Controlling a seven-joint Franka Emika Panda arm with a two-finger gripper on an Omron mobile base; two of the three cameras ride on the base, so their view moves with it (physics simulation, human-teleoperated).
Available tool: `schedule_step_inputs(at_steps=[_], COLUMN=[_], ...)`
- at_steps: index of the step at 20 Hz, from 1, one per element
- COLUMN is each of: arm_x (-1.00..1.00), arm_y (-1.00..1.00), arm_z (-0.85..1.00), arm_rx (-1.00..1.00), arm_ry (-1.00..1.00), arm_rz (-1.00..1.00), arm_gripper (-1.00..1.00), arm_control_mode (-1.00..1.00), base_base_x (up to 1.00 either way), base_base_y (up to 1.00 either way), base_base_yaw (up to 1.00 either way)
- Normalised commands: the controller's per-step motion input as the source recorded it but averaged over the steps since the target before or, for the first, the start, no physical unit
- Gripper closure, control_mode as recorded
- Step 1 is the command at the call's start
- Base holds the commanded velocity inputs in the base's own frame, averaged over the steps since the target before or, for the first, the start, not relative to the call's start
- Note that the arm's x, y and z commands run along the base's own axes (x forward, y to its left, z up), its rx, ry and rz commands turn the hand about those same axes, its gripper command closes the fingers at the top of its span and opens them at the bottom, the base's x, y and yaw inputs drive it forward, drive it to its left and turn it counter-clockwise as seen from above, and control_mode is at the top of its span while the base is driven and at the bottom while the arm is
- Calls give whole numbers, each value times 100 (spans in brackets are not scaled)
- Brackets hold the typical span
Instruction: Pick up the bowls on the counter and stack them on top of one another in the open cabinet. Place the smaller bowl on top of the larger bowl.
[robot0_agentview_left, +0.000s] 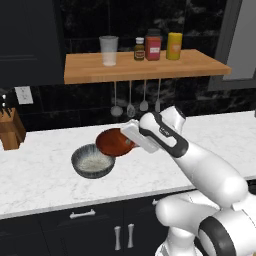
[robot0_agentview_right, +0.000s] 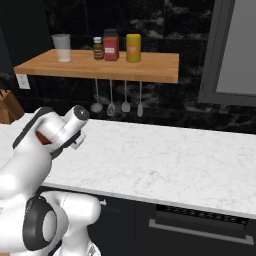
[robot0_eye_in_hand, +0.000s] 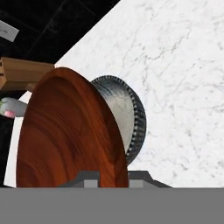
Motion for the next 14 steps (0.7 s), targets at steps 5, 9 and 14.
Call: schedule_step_inputs(at_steps=[5, 9, 14], arm_x=[2, 9, 16], arm_y=[56, 45, 27], arm_z=[-3, -17, -31], arm_rx=[0, -9, -9], arm_ry=[2, 2, 5], arm_rz=[6, 0, 0], arm_gripper=[100, 100, 100], arm_control_mode=[-100, -100, -100], base_base_x=[0, 0, 0], base_base_y=[0, 0, 0], base_base_yaw=[0, 0, 0])
